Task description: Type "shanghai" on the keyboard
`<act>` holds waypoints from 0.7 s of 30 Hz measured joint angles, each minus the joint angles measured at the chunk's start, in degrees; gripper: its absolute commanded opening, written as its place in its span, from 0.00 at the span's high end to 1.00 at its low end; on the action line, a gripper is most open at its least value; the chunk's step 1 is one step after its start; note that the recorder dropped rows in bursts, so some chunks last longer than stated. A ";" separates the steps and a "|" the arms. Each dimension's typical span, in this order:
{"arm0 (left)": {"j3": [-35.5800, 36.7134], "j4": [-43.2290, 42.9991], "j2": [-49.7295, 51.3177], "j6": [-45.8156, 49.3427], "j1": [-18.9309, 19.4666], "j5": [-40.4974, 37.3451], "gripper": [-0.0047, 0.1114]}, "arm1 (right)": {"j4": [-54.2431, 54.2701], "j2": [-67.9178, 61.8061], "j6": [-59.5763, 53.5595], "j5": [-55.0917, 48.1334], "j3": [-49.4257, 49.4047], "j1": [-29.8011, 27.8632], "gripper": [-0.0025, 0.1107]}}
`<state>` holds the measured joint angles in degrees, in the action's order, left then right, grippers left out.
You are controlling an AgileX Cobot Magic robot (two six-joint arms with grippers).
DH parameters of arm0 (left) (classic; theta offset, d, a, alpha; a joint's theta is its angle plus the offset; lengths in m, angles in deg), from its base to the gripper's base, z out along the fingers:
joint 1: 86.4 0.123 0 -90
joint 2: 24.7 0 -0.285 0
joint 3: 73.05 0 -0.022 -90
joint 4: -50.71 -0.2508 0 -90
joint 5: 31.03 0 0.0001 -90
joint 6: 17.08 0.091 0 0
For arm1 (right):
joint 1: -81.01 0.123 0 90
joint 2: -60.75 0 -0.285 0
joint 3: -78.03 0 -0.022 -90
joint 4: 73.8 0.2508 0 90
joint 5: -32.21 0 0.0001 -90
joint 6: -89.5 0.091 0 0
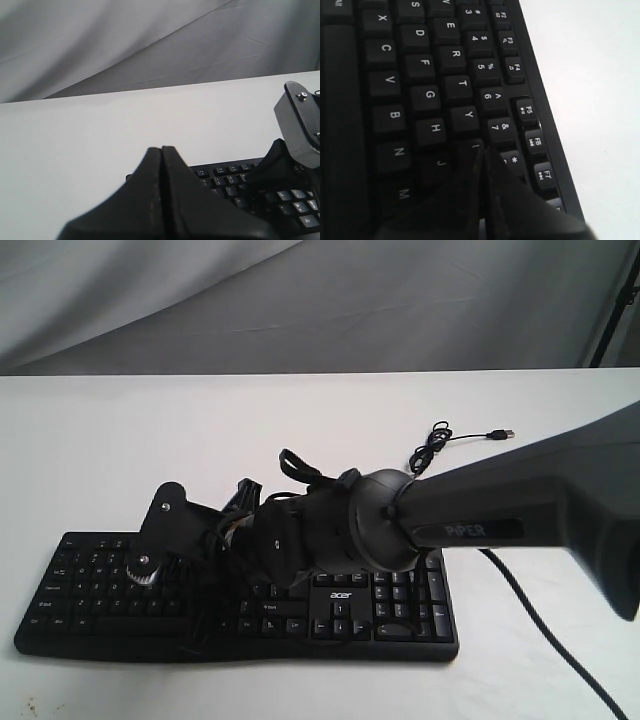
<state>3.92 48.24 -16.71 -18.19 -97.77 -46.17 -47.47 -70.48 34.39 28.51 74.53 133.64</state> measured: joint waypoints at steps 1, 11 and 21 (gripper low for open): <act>0.00 0.00 0.00 0.00 0.00 0.00 0.96 | 0.00 0.00 0.00 -0.11 0.00 0.00 0.98; 0.00 0.00 0.00 0.00 0.00 0.00 0.96 | -0.23 0.21 0.00 -0.35 0.13 0.00 0.98; 0.00 0.00 0.00 0.00 0.00 0.00 0.96 | -6.42 14.95 -0.22 -0.74 -4.46 0.00 0.98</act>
<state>3.92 48.24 -16.71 -18.19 -97.77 -46.17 -53.90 -55.53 34.17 27.77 70.07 133.64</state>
